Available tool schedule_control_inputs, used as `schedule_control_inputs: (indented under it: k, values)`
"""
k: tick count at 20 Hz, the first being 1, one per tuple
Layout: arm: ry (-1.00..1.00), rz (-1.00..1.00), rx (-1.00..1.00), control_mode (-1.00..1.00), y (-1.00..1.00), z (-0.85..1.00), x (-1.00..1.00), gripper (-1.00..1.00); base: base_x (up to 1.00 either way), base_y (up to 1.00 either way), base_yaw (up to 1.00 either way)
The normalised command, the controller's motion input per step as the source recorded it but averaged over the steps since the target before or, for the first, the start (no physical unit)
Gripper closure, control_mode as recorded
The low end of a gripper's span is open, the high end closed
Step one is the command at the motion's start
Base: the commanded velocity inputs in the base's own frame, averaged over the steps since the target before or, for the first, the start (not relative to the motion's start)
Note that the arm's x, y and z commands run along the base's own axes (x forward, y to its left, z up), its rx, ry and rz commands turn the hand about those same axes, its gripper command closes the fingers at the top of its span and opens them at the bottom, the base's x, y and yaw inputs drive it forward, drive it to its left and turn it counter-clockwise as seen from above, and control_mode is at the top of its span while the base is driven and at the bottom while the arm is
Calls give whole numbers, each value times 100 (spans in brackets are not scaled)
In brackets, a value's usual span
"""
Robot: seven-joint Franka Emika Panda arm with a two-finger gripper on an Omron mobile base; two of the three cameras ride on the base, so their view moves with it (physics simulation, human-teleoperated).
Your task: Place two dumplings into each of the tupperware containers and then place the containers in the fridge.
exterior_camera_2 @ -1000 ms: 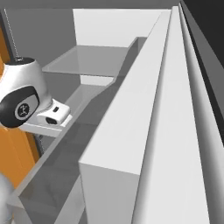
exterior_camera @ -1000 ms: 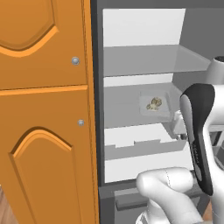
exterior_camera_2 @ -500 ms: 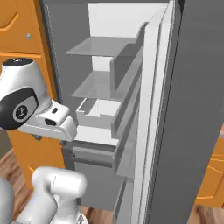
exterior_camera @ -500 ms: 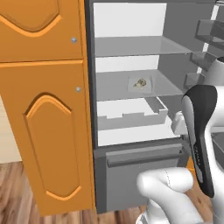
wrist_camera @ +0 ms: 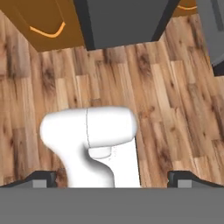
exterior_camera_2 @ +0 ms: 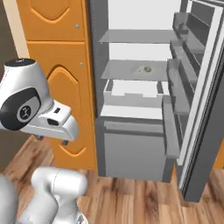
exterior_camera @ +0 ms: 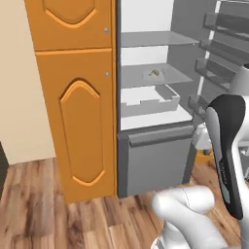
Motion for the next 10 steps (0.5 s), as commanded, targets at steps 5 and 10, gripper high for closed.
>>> schedule_control_inputs:
  k: [5,10]
  values:
    - [0,0,0,100,0,0,0,-100,-98,19,-85]
    - [0,0,0,100,0,0,0,-100,-85,13,-90]
